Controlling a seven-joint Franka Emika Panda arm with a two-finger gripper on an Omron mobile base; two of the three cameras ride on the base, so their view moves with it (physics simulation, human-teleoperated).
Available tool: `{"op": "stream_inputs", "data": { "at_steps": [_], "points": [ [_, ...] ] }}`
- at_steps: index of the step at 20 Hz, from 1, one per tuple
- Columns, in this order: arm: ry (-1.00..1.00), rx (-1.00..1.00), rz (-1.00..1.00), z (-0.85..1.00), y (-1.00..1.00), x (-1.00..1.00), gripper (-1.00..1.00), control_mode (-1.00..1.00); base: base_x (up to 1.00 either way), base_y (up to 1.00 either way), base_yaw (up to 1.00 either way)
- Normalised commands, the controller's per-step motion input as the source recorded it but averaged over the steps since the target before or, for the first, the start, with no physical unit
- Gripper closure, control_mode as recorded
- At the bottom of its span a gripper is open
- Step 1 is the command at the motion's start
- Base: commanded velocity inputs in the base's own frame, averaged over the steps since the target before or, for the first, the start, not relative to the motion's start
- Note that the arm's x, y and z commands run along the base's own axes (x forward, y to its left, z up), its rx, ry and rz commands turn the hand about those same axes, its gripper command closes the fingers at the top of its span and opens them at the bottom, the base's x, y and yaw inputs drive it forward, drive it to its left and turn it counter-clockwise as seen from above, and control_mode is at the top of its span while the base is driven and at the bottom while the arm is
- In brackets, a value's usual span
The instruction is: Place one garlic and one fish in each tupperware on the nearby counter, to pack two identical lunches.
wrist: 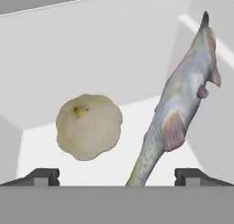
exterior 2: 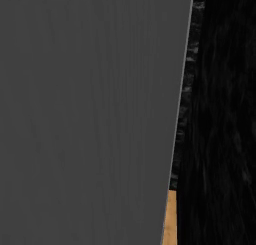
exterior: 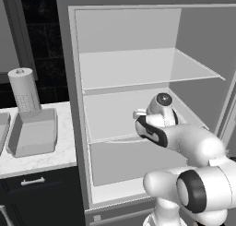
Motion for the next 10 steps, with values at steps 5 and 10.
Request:
{"op": "stream_inputs", "data": {
  "at_steps": [5, 10],
  "points": [
    [0.00, 0.00, -0.04, -0.42, -0.15, 0.32, -1.00, -1.00, 0.00, 0.00, 0.00],
    [-0.01, 0.00, -0.06, -0.49, -0.36, 0.09, -1.00, -1.00, 0.00, 0.00, 0.00]
  ]
}}
